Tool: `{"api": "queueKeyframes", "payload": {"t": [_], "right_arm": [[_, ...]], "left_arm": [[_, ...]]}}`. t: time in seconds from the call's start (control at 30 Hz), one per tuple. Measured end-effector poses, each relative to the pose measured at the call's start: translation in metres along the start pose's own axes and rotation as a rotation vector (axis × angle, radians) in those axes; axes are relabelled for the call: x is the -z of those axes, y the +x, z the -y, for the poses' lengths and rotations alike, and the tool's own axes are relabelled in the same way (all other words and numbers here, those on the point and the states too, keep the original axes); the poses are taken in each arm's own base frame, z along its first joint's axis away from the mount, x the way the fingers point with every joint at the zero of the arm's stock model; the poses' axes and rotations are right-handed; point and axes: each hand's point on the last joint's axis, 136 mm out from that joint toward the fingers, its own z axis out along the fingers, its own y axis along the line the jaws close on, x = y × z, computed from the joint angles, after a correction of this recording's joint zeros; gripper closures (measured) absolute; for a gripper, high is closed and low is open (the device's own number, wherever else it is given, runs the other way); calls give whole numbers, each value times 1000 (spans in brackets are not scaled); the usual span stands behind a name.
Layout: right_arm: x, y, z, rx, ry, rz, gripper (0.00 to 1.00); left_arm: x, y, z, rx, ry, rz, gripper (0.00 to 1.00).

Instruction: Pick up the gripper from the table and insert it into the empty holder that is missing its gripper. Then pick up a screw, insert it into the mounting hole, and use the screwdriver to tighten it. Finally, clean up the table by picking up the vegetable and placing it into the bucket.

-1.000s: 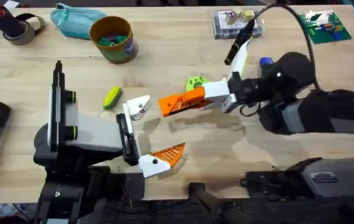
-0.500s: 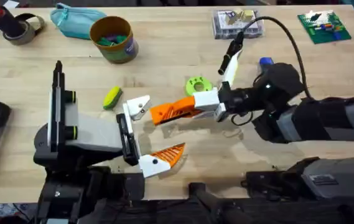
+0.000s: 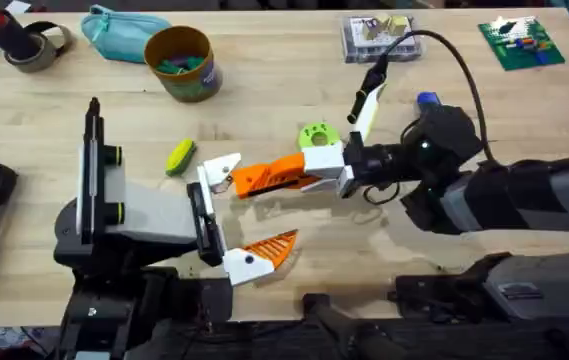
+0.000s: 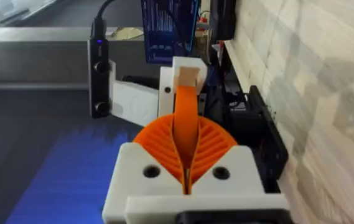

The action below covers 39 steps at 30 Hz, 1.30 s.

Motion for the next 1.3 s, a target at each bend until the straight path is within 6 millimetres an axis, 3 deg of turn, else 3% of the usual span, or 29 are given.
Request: {"api": "queueKeyframes", "payload": {"t": [1.3], "right_arm": [[-3, 3, 0, -39, 0, -3, 979]], "left_arm": [[0, 0, 0, 0, 0, 0, 14]]}}
